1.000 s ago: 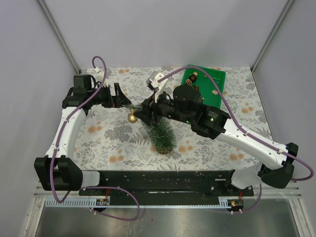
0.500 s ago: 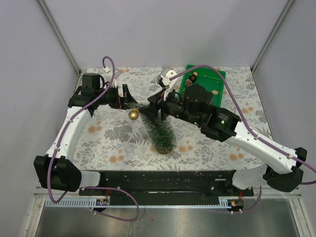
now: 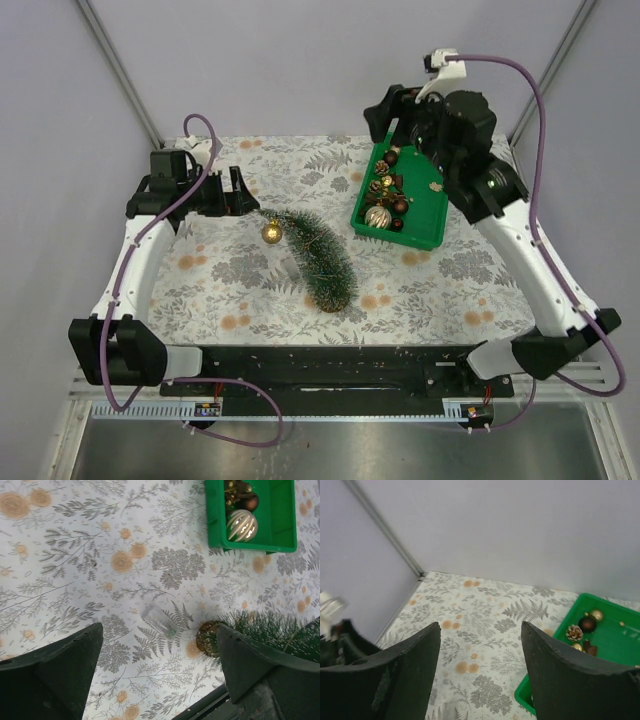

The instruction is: Decorate the small christmas tree

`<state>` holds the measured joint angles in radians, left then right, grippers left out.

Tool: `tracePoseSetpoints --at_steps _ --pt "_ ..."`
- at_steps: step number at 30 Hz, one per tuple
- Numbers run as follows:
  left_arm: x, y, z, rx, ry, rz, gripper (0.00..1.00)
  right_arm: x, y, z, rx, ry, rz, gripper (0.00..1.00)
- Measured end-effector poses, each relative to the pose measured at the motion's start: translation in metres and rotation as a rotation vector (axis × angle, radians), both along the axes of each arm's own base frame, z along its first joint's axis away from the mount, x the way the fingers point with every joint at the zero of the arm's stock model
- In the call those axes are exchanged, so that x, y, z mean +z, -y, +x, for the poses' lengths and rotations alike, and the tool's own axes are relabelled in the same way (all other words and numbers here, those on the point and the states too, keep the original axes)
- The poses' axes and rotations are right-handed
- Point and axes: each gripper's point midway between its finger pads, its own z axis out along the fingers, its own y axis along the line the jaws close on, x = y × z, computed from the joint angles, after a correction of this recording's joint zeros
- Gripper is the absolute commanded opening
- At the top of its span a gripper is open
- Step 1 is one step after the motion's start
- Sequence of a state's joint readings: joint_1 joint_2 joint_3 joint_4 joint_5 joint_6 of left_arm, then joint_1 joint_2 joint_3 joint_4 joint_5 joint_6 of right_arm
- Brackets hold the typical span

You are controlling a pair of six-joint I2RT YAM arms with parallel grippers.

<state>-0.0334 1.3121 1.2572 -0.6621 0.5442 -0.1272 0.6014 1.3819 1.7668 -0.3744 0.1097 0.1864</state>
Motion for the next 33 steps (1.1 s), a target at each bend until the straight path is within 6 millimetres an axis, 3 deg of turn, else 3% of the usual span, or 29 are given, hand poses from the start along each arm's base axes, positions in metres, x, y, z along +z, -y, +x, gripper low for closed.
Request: tracePoseSetpoints --at_steps 2,4,7,10,12,14,17,20,26,33 --pt "-0.001 -0.009 0.003 0.029 -0.002 0.008 0.99 -0.016 0.022 0.036 -0.074 -0.055 0.018 0.75" --pt "-0.002 -0.018 0.005 0.057 -0.001 0.016 0.99 -0.047 0.046 0.079 -0.149 -0.142 0.037 0.77" --pt "-0.003 -0.029 0.008 0.087 0.000 0.027 0.99 -0.117 0.084 0.141 -0.255 -0.314 0.052 0.78" --pt "-0.006 -0.040 0.008 0.113 -0.010 0.038 0.99 -0.215 0.118 0.196 -0.350 -0.520 0.039 0.77" --pt "-0.008 -0.045 0.007 0.121 -0.016 0.042 0.99 -0.287 0.134 0.215 -0.393 -0.665 0.009 0.75" --pt "-0.010 -0.046 0.006 0.119 -0.020 0.046 0.99 -0.352 0.137 0.217 -0.405 -0.802 -0.030 0.72" --pt "-0.014 -0.046 0.003 0.115 -0.033 0.049 0.99 -0.412 0.131 0.206 -0.387 -0.945 -0.068 0.68" --pt "-0.018 -0.045 0.001 0.108 -0.048 0.046 0.99 -0.427 0.123 0.196 -0.361 -0.993 -0.075 0.63" --pt "-0.025 -0.044 0.002 0.102 -0.071 0.038 0.99 -0.423 0.113 0.199 -0.326 -0.961 -0.045 0.52" --pt "-0.026 -0.043 0.002 0.099 -0.076 0.035 0.99 -0.454 0.111 0.178 -0.312 -1.036 -0.049 0.47"
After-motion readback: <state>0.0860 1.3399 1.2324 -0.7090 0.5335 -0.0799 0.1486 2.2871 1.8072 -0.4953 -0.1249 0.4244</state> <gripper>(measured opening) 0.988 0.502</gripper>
